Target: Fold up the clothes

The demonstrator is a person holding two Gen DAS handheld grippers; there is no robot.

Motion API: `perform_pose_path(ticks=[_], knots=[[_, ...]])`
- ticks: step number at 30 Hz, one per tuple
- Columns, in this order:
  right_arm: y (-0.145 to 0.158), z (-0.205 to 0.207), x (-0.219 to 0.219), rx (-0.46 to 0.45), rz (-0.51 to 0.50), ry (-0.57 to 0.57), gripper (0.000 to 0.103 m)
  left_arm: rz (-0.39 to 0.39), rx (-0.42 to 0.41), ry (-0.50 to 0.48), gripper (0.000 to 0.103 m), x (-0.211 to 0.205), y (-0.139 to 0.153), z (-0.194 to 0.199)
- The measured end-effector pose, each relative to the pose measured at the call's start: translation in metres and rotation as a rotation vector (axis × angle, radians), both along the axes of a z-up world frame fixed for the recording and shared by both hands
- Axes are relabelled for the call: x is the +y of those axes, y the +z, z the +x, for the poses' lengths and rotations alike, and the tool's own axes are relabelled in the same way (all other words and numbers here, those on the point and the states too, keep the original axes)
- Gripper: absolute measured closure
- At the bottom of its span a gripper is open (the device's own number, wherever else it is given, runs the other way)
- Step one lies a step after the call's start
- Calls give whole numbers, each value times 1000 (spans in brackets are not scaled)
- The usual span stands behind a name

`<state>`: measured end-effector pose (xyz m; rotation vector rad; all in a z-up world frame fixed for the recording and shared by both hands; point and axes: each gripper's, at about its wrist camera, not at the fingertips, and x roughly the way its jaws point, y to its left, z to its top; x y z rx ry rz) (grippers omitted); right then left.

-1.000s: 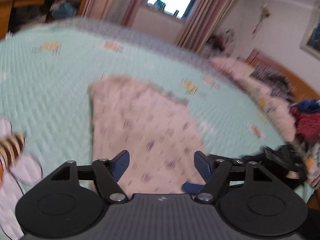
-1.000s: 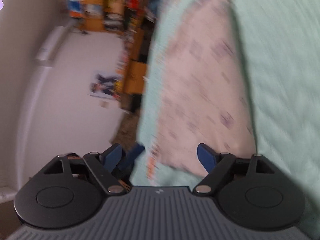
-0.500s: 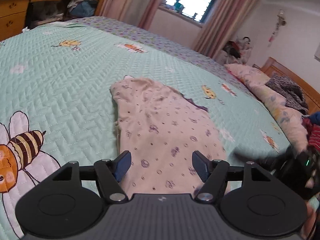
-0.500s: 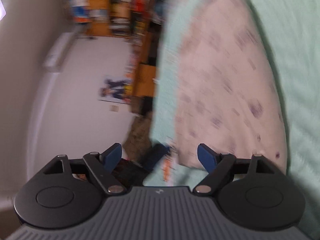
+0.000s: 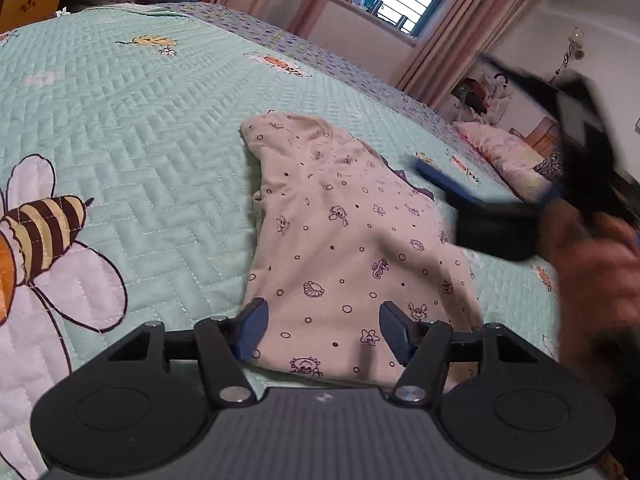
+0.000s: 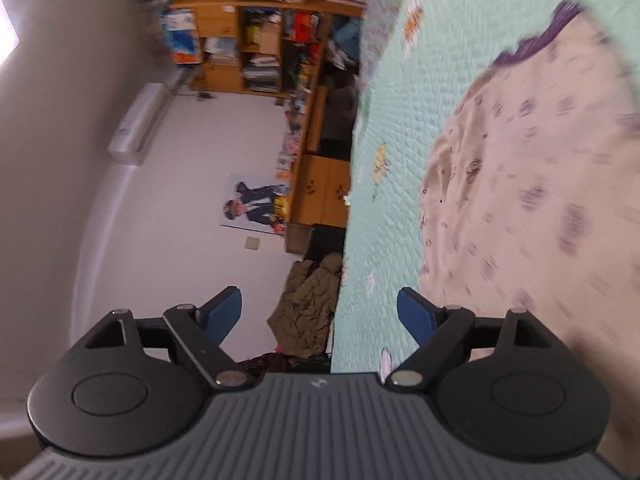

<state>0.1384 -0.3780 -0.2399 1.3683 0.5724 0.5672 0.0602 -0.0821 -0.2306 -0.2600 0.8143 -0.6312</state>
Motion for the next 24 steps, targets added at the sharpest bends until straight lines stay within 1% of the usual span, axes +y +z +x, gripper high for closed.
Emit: perform_pose_path(ticks=[3,4,6,7,8,10,11,13,14,16,17,18,19,21,22,24], knots=[[-13,54,31,90,-4,40,17,25,-17,-17,38,-4,0,-1],[-16,65,40,126,-28,71,18,24,-17,-18,37,-4,0,-1],[-17,79,54,206,-121,131,19,9,-10,-17,36,-2,0,-2],[-12,84,59,214,-155,154,18,-6,-6,-16,36,0,2,-3],[-2,85,60,170,-159,163,18,-23,0,-13,35,3,5,-3],[17,84,55,57,-135,157,18,-63,-12,-20,32,6,12,-5],[19,85,53,47,-138,148,17,-77,-22,-29,32,5,13,-4],[12,94,52,89,-157,150,16,-99,-32,-44,30,3,14,2],[9,99,52,111,-167,151,16,-96,-23,-43,30,1,10,6],[-3,116,47,167,-205,135,16,-92,20,-23,32,1,-3,14],[-9,124,42,195,-215,119,17,-103,35,-14,33,4,-6,15],[-13,130,34,215,-193,100,18,-123,45,-6,33,9,-7,15],[-13,132,25,216,-149,75,17,-133,45,-6,32,11,-5,13],[-5,126,9,158,-77,38,16,-141,32,-18,31,14,3,10],[-2,121,2,135,-56,27,16,-148,20,-24,30,13,6,11],[0,108,-11,121,-38,13,16,-160,-3,-35,28,10,11,17]])
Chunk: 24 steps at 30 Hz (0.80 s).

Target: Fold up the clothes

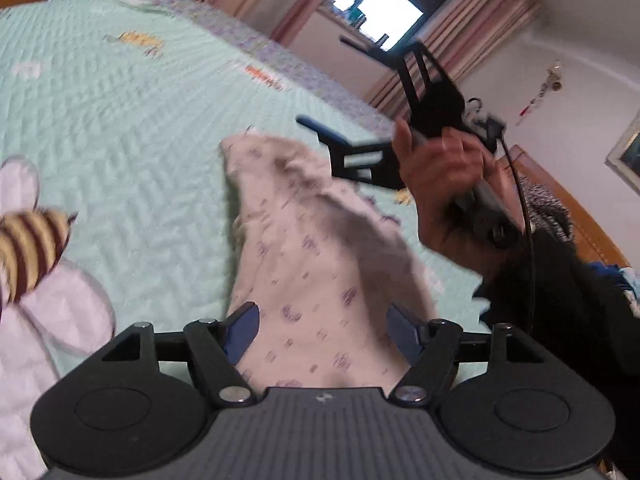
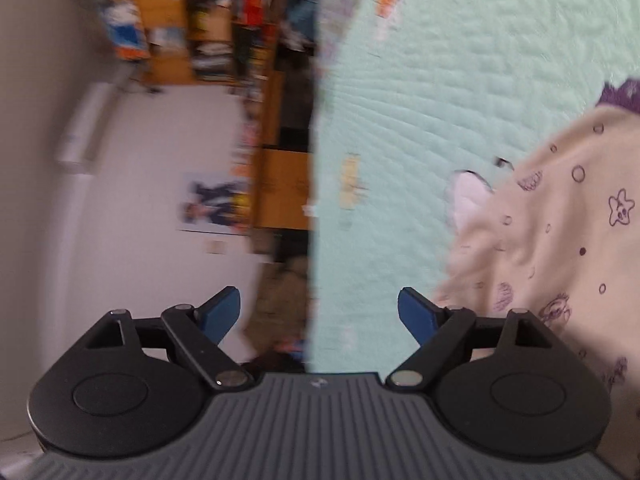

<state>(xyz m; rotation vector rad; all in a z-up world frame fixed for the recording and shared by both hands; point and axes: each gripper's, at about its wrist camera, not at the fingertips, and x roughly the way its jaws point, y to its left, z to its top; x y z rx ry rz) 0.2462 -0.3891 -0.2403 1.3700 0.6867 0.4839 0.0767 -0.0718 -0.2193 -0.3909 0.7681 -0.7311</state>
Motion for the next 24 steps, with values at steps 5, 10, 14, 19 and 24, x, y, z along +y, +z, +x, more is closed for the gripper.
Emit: perform_pose_path(ticks=[5,10,14,19,24], knots=[[-13,-1,-20,62,-43,-46,16,41,3,7,28,-19,-9,26],[-6,-2,-35,-4,-80,-118,18,68,-4,4,25,-18,-2,18],[8,-59,-28,-51,-151,-13,16,77,-83,-44,17,-28,13,10],[-7,-115,-36,-21,-165,-11,18,181,-59,-50,9,-57,6,23],[-3,-175,-47,-21,-138,-66,16,218,-31,-64,1,-47,3,-6]])
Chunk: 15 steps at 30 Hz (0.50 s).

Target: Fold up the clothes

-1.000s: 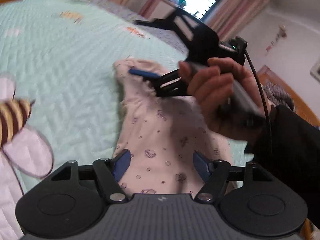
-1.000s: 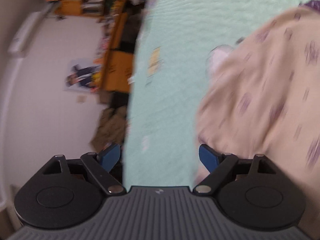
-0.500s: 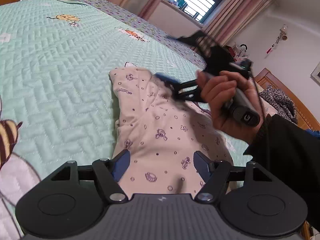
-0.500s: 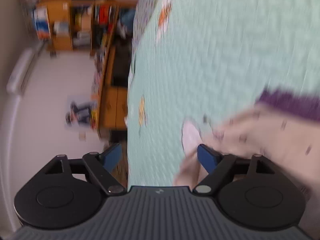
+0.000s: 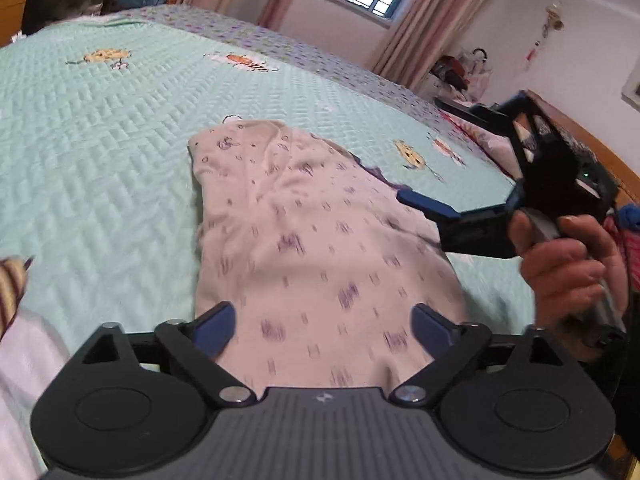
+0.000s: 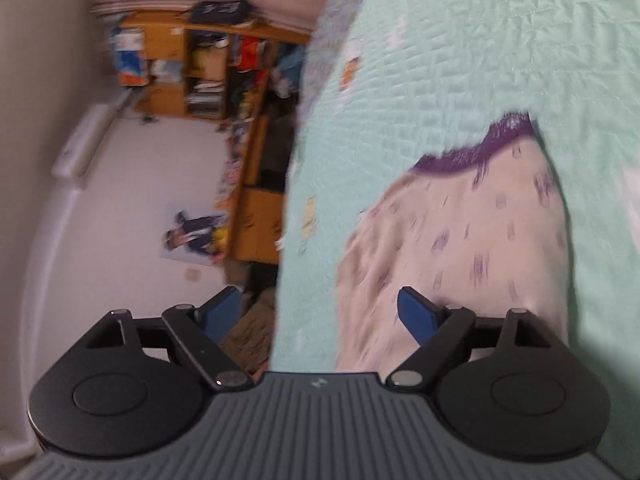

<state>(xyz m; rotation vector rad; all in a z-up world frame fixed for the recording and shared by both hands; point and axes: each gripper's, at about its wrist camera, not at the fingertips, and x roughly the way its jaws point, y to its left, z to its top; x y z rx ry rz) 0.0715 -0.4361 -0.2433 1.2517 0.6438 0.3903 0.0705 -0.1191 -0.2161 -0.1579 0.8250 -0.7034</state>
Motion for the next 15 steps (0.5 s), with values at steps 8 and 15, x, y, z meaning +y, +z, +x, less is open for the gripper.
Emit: perform_pose_path(ticks=[8,15], knots=[[-19,-146,34,90,-73,84,16,62,2,-30,1,18,3,-67],[5,-173,20,0,-25,-9,16,48,-101,-23,1,6,35,-50]])
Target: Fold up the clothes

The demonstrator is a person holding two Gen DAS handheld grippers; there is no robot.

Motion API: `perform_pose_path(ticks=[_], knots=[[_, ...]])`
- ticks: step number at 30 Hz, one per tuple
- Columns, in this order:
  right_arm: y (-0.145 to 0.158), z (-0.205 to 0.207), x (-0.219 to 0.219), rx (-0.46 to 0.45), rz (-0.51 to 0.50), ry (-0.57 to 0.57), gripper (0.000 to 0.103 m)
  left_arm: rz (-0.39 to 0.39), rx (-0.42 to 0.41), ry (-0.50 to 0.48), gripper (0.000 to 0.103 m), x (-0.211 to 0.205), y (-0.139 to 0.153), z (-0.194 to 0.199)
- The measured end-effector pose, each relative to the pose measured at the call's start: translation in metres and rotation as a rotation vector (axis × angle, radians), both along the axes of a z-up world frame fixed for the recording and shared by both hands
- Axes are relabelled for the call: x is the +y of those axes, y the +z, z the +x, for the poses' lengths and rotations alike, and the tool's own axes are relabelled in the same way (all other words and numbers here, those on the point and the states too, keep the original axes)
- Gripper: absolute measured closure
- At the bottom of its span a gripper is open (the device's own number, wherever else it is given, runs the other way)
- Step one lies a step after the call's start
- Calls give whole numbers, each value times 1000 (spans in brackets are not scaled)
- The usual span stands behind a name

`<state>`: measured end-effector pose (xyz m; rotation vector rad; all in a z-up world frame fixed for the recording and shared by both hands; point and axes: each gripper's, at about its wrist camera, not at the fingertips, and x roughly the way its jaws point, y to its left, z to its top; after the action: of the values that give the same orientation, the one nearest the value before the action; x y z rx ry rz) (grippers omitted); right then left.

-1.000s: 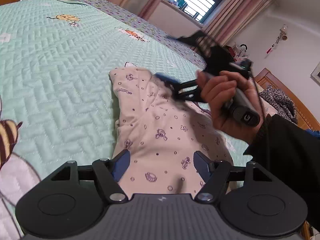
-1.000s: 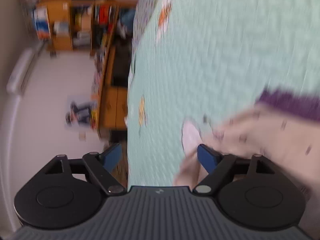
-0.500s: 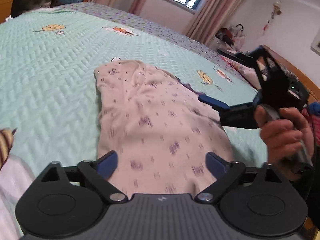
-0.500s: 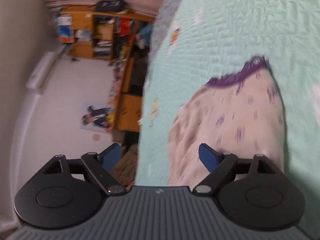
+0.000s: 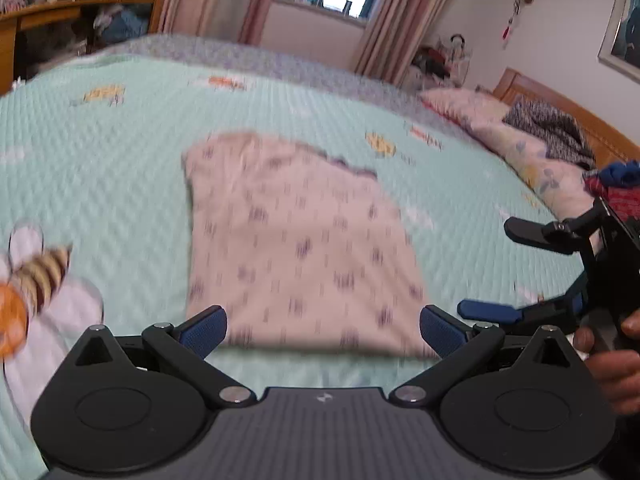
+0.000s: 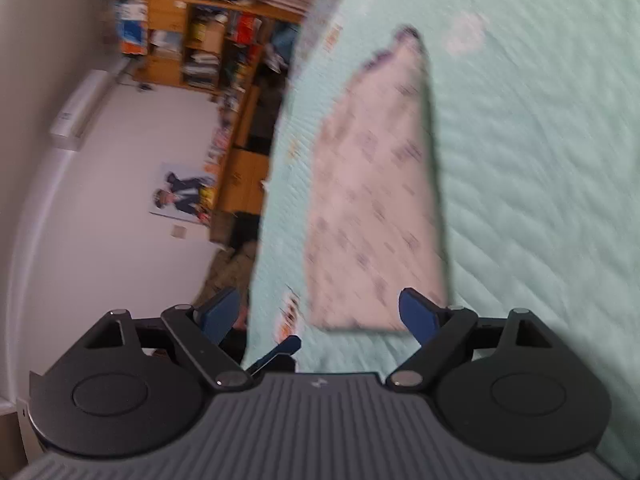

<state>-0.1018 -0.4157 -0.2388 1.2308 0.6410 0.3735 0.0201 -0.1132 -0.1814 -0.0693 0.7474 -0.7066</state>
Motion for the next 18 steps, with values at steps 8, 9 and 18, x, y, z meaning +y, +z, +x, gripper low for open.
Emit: perform_pose_path(ticks=[8,9,18], knots=[[-50,-16,10,53,83,80,19,76,85,17,1,9,-38,0],[-48,-27,8,35,79,82,19,64,86,14,1,15,-35,-6],[-15,-13,-33,-6,5,-87,16,31,32,15,1,5,-9,6]])
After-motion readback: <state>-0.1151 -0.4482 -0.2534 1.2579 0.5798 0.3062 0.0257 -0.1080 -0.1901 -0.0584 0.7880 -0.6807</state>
